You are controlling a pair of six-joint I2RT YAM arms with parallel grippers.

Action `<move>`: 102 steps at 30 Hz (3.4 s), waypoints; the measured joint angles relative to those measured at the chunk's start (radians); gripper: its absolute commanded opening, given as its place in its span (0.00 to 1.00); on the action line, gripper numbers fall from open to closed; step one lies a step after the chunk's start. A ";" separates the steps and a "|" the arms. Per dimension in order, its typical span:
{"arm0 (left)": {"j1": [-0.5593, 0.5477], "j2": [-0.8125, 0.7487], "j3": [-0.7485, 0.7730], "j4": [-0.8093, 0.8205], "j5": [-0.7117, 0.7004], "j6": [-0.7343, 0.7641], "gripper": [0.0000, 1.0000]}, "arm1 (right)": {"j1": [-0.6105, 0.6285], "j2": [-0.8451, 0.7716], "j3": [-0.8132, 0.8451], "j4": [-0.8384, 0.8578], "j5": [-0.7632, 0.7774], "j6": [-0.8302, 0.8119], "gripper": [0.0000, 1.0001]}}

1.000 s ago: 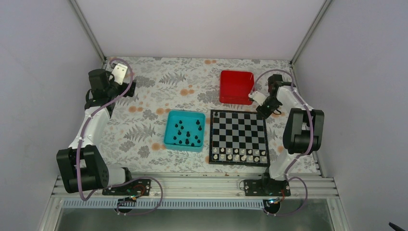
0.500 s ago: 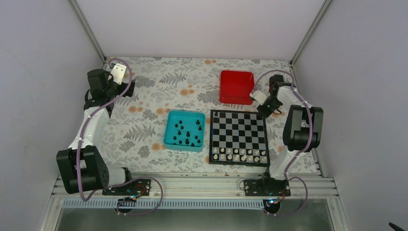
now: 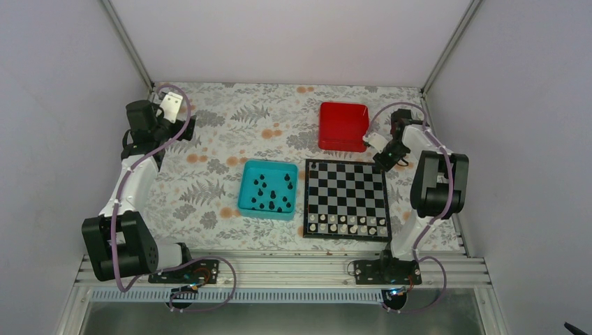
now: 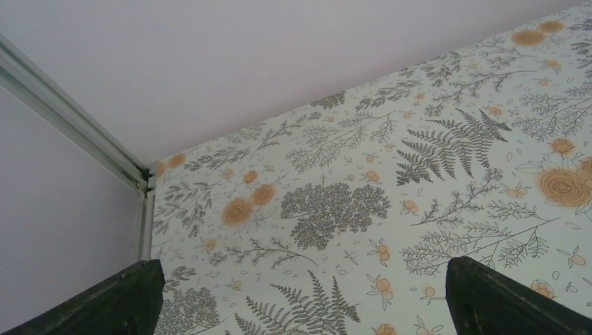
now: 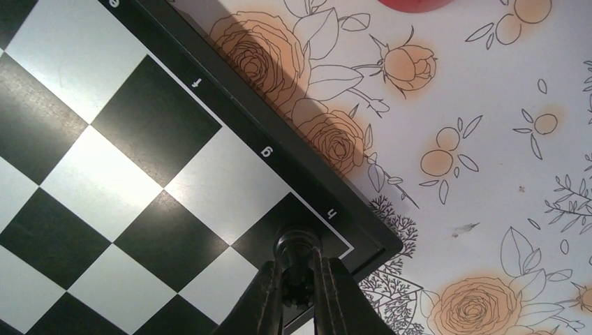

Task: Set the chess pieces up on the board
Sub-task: Place the chess piece on the chessboard, then pick up the chess piece from the storage box.

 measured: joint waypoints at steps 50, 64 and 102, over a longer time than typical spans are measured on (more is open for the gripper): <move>0.024 0.000 0.000 0.000 0.004 -0.001 1.00 | 0.715 0.081 0.570 -0.277 0.043 0.055 0.40; 0.031 0.000 0.000 0.000 0.003 -0.002 1.00 | 0.860 0.279 0.589 -0.297 0.074 0.070 0.37; 0.046 -0.012 0.000 0.000 0.022 -0.005 1.00 | 0.860 0.414 0.594 -0.230 0.093 0.102 0.04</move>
